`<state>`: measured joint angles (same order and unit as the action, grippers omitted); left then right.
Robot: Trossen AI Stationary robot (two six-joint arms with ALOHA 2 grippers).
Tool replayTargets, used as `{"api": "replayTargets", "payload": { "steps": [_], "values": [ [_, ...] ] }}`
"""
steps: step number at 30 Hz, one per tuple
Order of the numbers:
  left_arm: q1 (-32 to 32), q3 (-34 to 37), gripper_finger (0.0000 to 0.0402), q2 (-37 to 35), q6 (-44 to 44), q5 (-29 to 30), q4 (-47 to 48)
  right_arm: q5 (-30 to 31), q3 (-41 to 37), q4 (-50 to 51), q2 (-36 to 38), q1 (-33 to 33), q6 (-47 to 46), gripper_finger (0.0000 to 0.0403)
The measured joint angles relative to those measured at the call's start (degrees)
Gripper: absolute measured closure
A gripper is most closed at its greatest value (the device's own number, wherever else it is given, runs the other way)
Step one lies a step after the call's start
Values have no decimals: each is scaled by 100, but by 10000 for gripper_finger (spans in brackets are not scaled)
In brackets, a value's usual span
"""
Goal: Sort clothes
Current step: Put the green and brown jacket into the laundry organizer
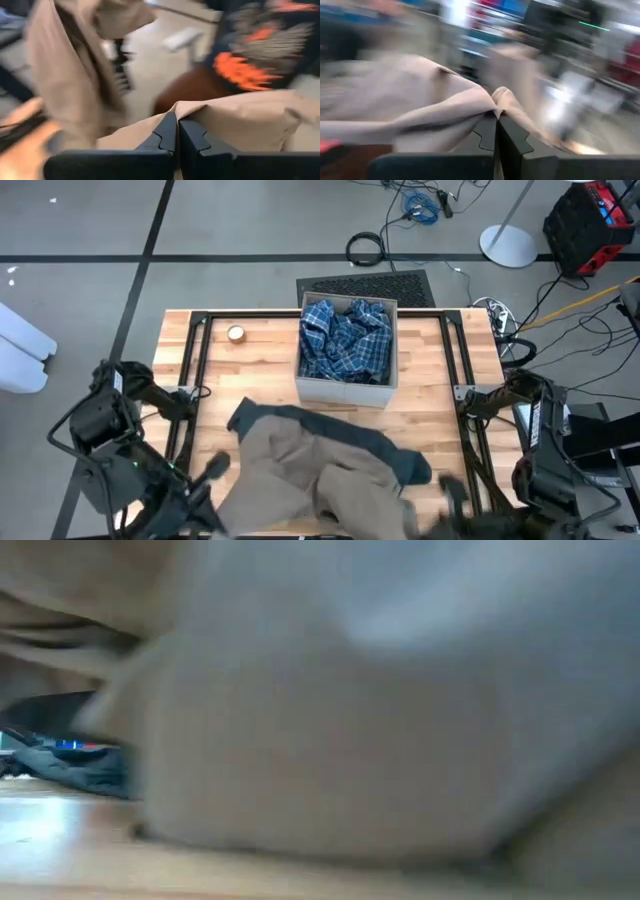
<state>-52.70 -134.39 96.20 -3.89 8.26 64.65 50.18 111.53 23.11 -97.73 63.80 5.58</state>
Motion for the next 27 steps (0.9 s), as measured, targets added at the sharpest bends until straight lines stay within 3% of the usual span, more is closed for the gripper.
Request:
{"api": "replayTargets", "payload": {
  "steps": [3,5,9,11,14,17,21,27],
  "values": [
    [-56,0,394,-67,0,1297,76,1714,2,931,28,-114,-1027,403],
    [-66,-4,394,-96,66,2216,284,1714,6,2041,77,-255,-2229,403],
    [120,50,394,-71,655,3058,1073,856,-149,4244,38,-661,-4999,403],
    [227,247,394,-67,1046,3135,1480,541,-432,4964,-36,-851,-6006,403],
    [366,651,394,-65,1565,3146,1873,-393,-995,5573,-74,-1123,-7198,403],
    [456,1249,394,-66,1825,3123,1891,-1246,-1628,5788,-61,-1316,-8007,403],
    [614,2124,394,-60,1863,3102,1851,-1933,-2386,5847,-66,-1530,-8963,403],
    [1118,3465,398,-253,1996,2892,1441,-2971,-3144,5656,-66,-1737,-9655,403]
  ]
}}
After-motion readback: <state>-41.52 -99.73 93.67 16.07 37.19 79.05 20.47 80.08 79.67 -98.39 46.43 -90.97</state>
